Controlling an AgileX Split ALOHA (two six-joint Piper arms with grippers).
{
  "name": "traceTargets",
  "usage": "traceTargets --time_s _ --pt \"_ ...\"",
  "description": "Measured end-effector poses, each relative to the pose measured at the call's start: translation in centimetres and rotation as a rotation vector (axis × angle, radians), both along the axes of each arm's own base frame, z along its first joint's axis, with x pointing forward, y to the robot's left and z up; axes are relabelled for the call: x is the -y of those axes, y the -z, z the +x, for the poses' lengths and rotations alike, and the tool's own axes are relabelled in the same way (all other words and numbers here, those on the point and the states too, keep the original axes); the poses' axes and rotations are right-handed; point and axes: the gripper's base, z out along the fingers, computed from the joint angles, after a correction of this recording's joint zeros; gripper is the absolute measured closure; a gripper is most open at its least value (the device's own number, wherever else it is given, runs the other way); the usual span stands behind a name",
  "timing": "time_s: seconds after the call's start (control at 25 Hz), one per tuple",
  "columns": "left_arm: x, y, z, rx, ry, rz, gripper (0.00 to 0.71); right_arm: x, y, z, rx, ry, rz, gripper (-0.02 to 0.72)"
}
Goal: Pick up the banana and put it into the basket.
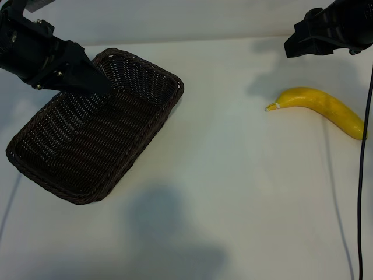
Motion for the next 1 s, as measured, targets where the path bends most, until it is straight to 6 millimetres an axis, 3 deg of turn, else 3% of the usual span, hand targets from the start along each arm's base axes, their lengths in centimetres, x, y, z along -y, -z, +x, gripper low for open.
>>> traceTargets --time_s 1.0 --pt "-0.04 -0.01 0.26 0.022 -0.019 0.002 0.212 0.00 -0.01 0.02 -0.001 0.006 0.003 0.188"
